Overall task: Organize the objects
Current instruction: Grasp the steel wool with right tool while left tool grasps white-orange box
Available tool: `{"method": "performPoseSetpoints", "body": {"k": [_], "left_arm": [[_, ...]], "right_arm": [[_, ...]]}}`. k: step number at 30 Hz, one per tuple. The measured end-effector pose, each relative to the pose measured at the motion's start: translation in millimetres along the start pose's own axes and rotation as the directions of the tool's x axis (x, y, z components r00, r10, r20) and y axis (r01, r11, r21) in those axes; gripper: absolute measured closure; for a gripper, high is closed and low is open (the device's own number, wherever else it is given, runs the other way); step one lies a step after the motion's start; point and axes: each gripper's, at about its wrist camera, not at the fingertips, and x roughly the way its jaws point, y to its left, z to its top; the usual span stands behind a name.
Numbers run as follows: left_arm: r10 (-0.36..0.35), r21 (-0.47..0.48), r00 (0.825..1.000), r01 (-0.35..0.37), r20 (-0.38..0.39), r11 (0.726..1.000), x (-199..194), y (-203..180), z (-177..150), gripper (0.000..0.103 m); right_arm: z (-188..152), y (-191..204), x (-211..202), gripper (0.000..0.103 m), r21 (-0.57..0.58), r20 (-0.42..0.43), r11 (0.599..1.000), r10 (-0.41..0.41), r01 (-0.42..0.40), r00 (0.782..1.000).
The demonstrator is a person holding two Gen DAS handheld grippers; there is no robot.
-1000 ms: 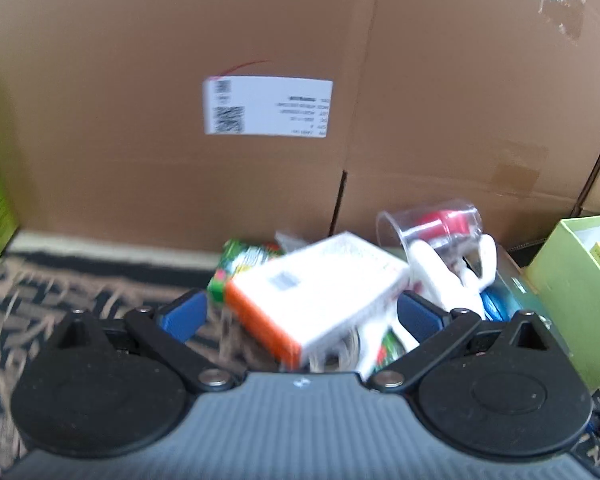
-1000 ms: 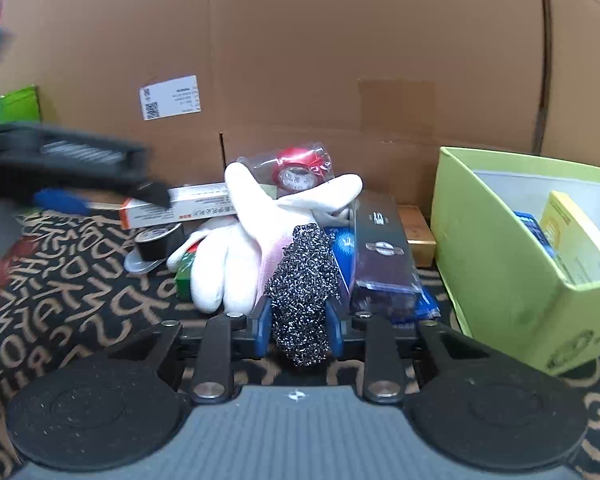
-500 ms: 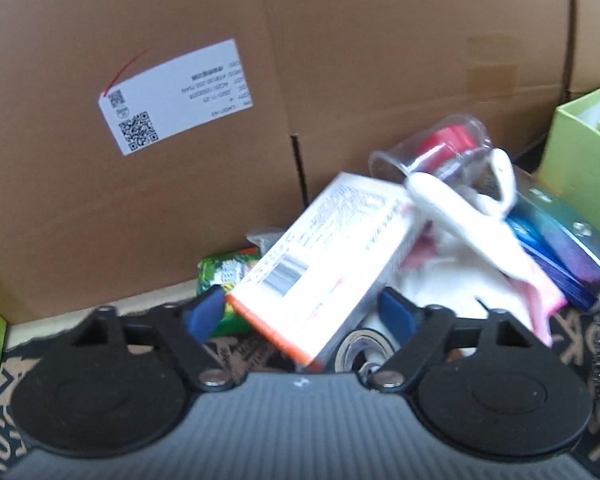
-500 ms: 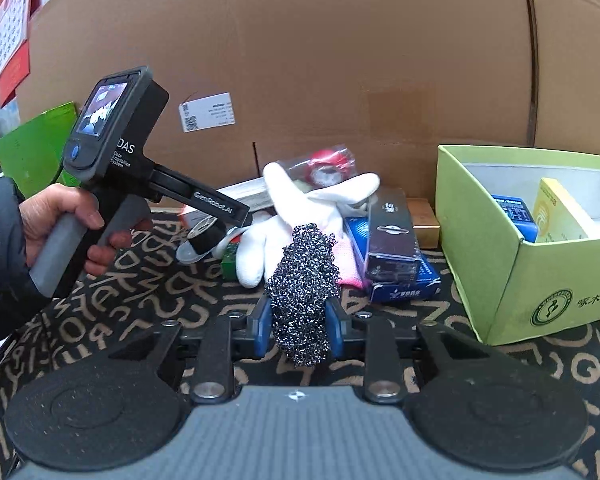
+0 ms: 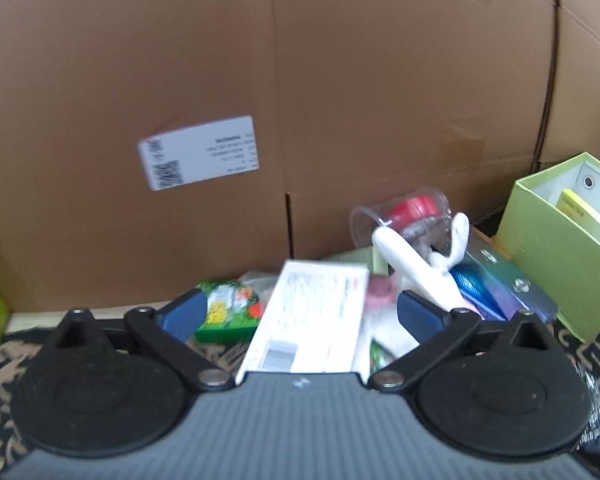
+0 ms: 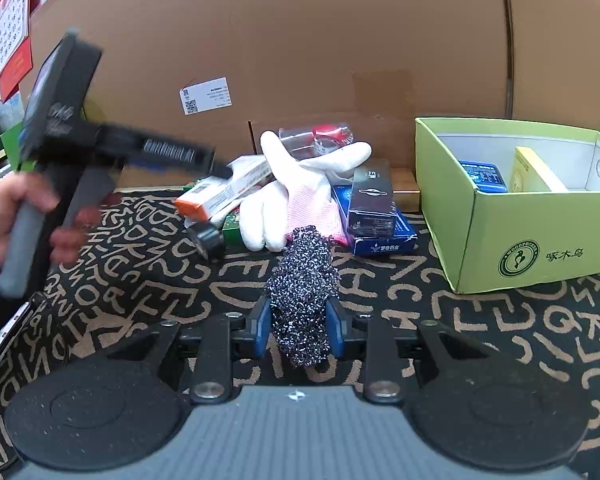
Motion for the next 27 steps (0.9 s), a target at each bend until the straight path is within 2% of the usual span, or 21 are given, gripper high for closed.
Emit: {"method": "performPoseSetpoints", "body": {"k": [2,4,5,6,8,9,11,13,17,18,20,23,25,27], "left_arm": [[-0.028,-0.029,0.996,0.026,-0.088,0.999,25,5,5,0.000],[-0.021,-0.042,0.983,0.013,-0.181,0.999,45,5,1,0.000],[-0.016,-0.038,0.979,0.009,-0.202,0.999,51,4,-4,0.000],[-0.034,-0.054,0.984,0.024,-0.177,0.998,50,5,-9,0.003],[-0.101,-0.147,0.980,0.076,-0.171,0.986,43,11,-15,0.031],[-0.134,-0.207,0.972,0.093,-0.192,0.974,38,15,-16,0.033],[-0.139,-0.254,0.963,0.078,-0.232,0.964,27,13,-23,0.034],[-0.135,-0.221,0.961,0.081,-0.240,0.972,8,1,-35,0.034],[-0.209,-0.194,0.948,0.164,-0.240,0.967,-30,-22,-59,0.032],[-0.212,-0.180,0.949,0.172,-0.233,0.969,-35,-26,-61,0.029],[-0.189,-0.141,0.958,0.161,-0.214,0.977,-39,-30,-59,0.010],[-0.112,-0.102,0.974,0.094,-0.195,0.990,-41,-31,-57,0.003],[-0.117,-0.115,0.969,0.094,-0.216,0.989,-34,-26,-56,0.004],[-0.146,-0.129,0.960,0.118,-0.238,0.985,-37,-28,-62,0.015]], "right_arm": [[0,0,-1,0.070,0.004,0.002,1.000,0.004,-0.004,1.000],[0,-1,-1,0.070,0.013,0.000,1.000,0.003,-0.003,1.000],[0,-2,-1,0.070,0.015,-0.002,1.000,0.000,0.000,1.000],[0,-2,-1,0.070,0.020,-0.004,1.000,-0.006,0.006,1.000],[-1,-4,-1,0.070,0.031,-0.013,0.999,-0.011,0.011,1.000],[-2,-6,-2,0.070,0.036,-0.017,0.999,-0.013,0.014,1.000],[-4,-9,-4,0.070,0.050,-0.025,0.999,-0.013,0.015,1.000],[-6,-12,-6,0.070,0.067,-0.032,0.998,-0.007,0.009,0.999],[-12,-15,-10,0.066,0.080,-0.034,0.997,-0.012,0.015,0.999],[-13,-16,-9,0.063,0.077,-0.037,0.997,-0.018,0.021,0.999],[-13,-16,-8,0.059,0.080,-0.035,0.996,-0.023,0.026,0.999],[-11,-14,-5,0.053,0.071,-0.031,0.997,-0.035,0.037,0.999],[-9,-12,-3,0.052,0.059,-0.025,0.998,-0.037,0.039,0.999],[-7,-12,1,0.052,0.059,-0.026,0.997,-0.040,0.042,0.999]]}}
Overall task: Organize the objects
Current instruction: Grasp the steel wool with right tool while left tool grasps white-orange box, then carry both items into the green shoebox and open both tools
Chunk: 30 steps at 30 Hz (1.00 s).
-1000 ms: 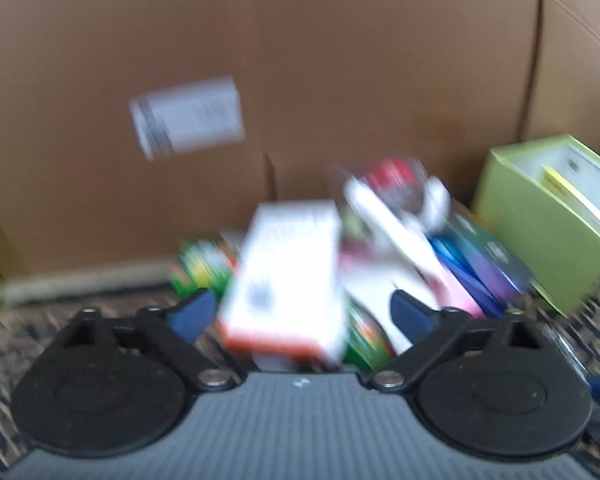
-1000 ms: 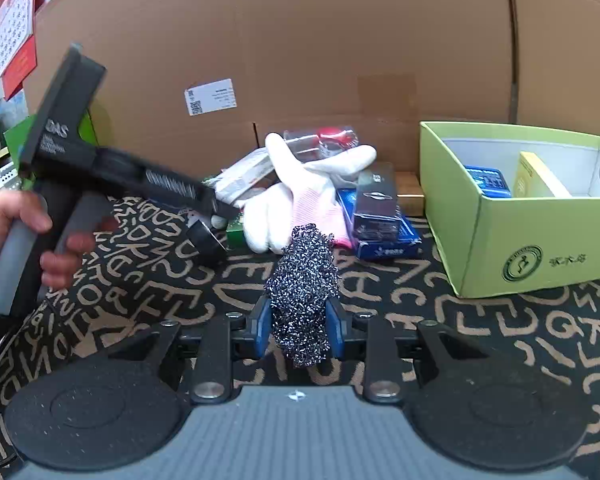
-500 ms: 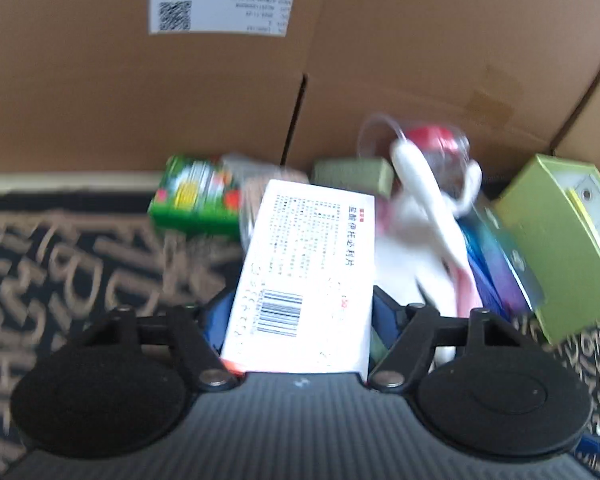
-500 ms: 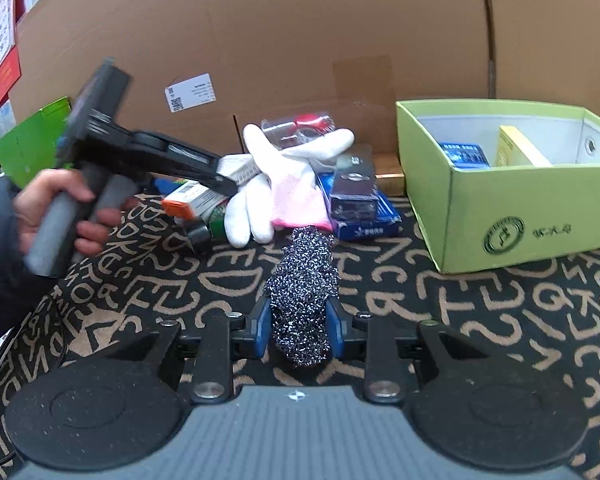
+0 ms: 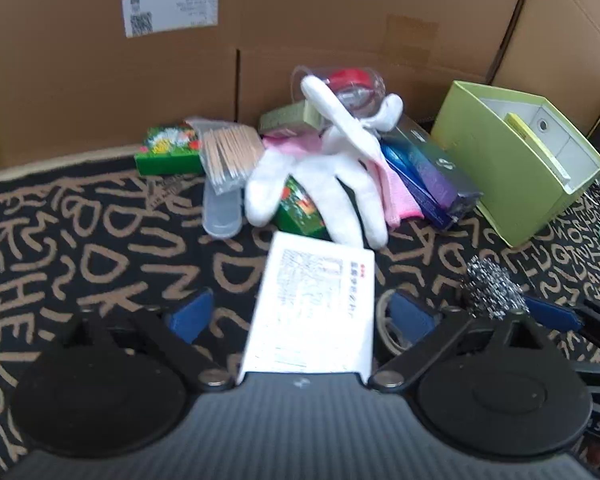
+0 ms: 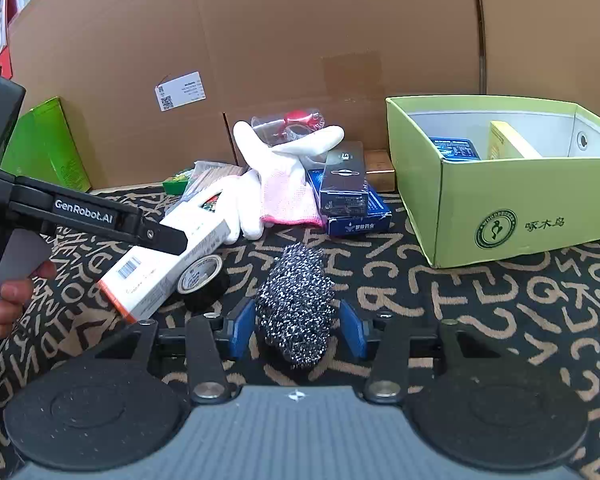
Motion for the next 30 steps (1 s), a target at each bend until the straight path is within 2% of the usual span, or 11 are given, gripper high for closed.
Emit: {"method": "performPoseSetpoints", "body": {"k": [1,3,6,8,12,16,19,21,25,28,30], "left_arm": [[-0.015,0.004,1.000,0.015,-0.014,1.000,1,-3,-2,0.019],[-0.018,0.025,1.000,0.018,-0.021,1.000,3,-10,-7,0.018],[0.046,0.085,0.999,-0.044,-0.022,0.995,6,-18,-13,0.011],[0.047,0.088,0.998,-0.043,-0.037,0.995,5,-16,-18,0.018],[0.027,0.090,0.999,-0.023,-0.036,0.996,-4,-13,-26,0.019],[0.028,0.086,0.999,-0.025,-0.030,0.996,-7,-15,-25,0.030],[0.019,0.077,0.999,-0.016,-0.036,0.997,-13,-16,-29,0.031],[0.021,0.090,0.999,-0.018,-0.029,0.996,-17,-18,-35,0.030],[0.027,0.129,0.999,-0.023,-0.026,0.991,-23,-17,-48,0.017],[-0.014,0.112,0.999,0.018,-0.033,0.994,-31,-14,-54,0.008],[-0.031,0.120,0.999,0.035,-0.037,0.992,-36,-13,-56,0.008]], "right_arm": [[1,0,2,0.052,0.002,0.001,1.000,0.001,-0.001,1.000],[2,0,6,0.052,0.006,-0.005,1.000,0.004,-0.004,1.000],[0,2,8,0.058,0.005,-0.010,1.000,0.015,-0.015,1.000],[-2,1,8,0.061,0.010,-0.016,1.000,0.028,-0.028,0.999],[-7,1,-2,0.064,-0.009,-0.012,0.999,0.033,-0.033,0.999],[-8,-1,-3,0.066,0.003,-0.009,0.999,0.032,-0.032,0.999],[-9,0,-9,0.067,0.008,0.004,0.999,0.043,-0.043,0.999],[-11,0,-17,0.067,0.009,0.019,0.999,0.046,-0.047,0.999],[-11,-4,-28,0.067,0.009,0.040,0.999,0.034,-0.034,0.999],[-11,-8,-31,0.067,0.017,0.047,0.999,0.030,-0.031,0.998],[-11,-9,-31,0.067,0.025,0.047,0.999,0.033,-0.034,0.998]]}}
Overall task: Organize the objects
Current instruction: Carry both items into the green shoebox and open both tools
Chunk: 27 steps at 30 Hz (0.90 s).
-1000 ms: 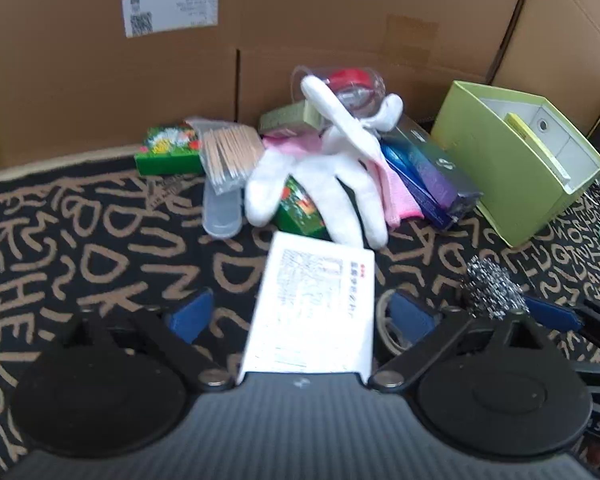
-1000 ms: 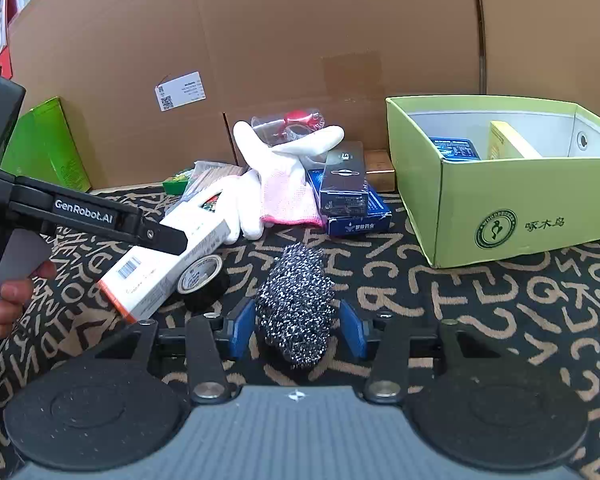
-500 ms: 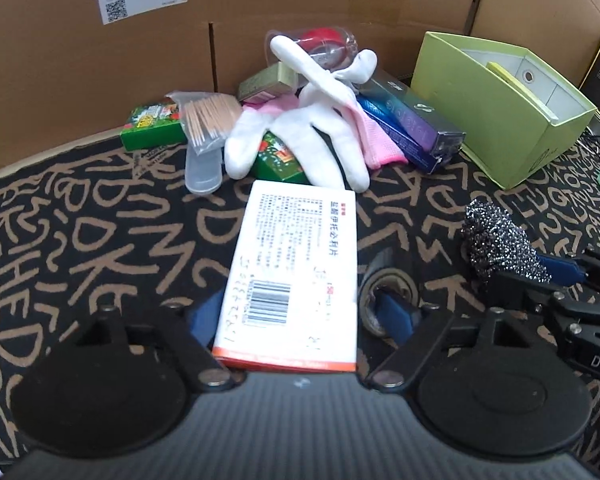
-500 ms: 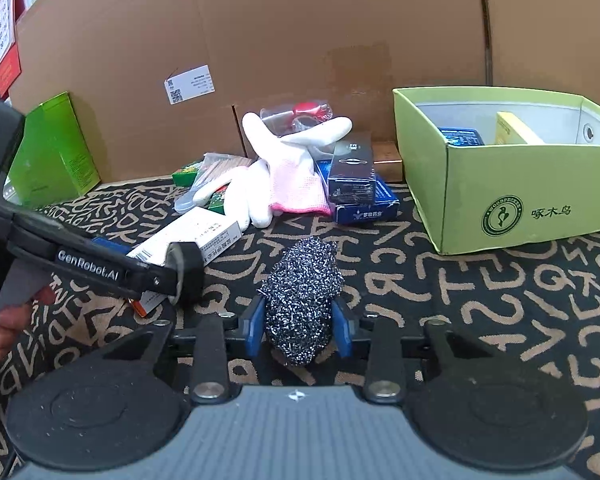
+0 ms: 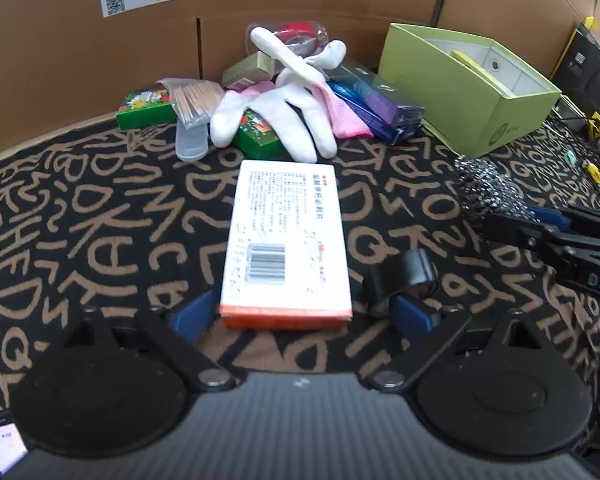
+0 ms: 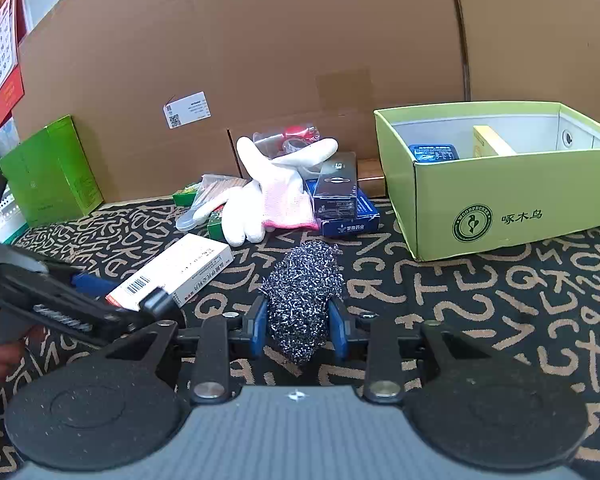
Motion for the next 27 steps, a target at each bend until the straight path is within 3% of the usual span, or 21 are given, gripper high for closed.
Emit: {"method": "performPoseSetpoints", "body": {"k": [7,12,13,16,20,24,27], "left_arm": [[-0.006,-0.113,0.998,0.013,0.057,0.993,-1,15,20,0.008],[0.022,-0.061,1.000,-0.022,0.004,0.998,35,-3,33,0.008],[0.052,-0.040,0.999,-0.051,0.017,0.998,38,-7,33,0.011],[0.114,0.014,0.993,-0.114,0.029,0.993,39,-15,35,0.037],[0.051,-0.026,0.999,-0.051,0.017,0.998,26,-15,38,0.038],[-0.008,-0.014,0.995,0.010,0.098,1.000,-4,-33,56,0.038],[-0.081,0.016,0.981,0.080,0.175,0.997,-28,-57,83,0.038]], "right_arm": [[-2,-1,4,0.067,0.015,-0.012,1.000,0.009,-0.009,1.000],[-2,0,8,0.067,0.018,-0.018,1.000,0.010,-0.009,1.000],[-2,0,9,0.067,0.015,-0.023,1.000,0.008,-0.008,1.000],[-2,-2,13,0.067,0.015,-0.035,1.000,-0.001,0.002,0.999],[-2,-3,17,0.068,0.012,-0.036,1.000,0.005,-0.004,0.999],[5,-3,8,0.070,0.007,-0.002,0.999,0.033,-0.033,0.999],[23,-9,-10,0.070,-0.010,0.067,0.999,0.036,-0.036,0.997]]}}
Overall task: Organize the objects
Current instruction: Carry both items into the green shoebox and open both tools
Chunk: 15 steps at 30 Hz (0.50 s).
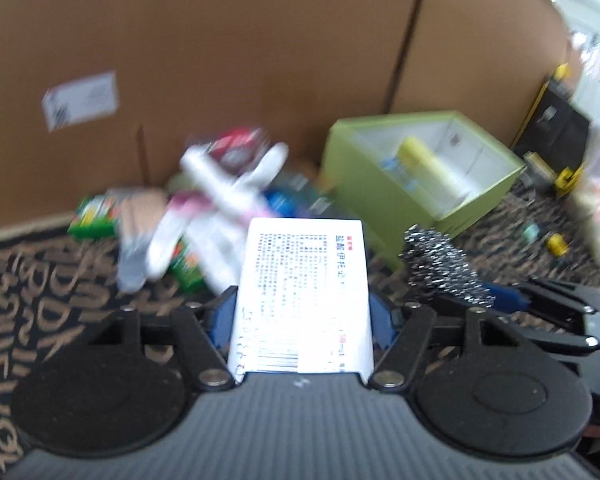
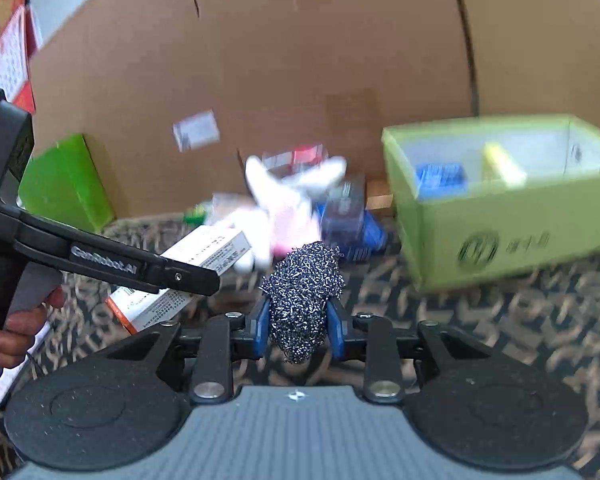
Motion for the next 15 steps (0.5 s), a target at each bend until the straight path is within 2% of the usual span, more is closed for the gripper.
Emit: {"method": "performPoseSetpoints", "body": {"k": [3,6,11,15], "left_arm": [[-0.070,0.023,0.996,0.069,0.055,0.997,-3,-29,34,0.038],[-0.111,0.045,0.990,0.107,0.084,0.993,9,-60,65,0.038],[-0.190,0.004,0.980,0.190,0.067,0.982,56,-103,103,0.038],[-0.216,-0.018,0.974,0.218,0.075,0.976,99,-132,125,0.038]], "right_arm": [[23,-11,-21,0.070,-0.029,0.083,0.999,-0.034,0.037,0.996],[43,-29,-38,0.070,-0.053,0.148,0.992,-0.109,0.118,0.983],[72,-70,-45,0.070,-0.087,0.201,0.955,-0.263,0.284,0.944],[90,-107,-32,0.070,-0.127,0.211,0.908,-0.369,0.400,0.905]]}}
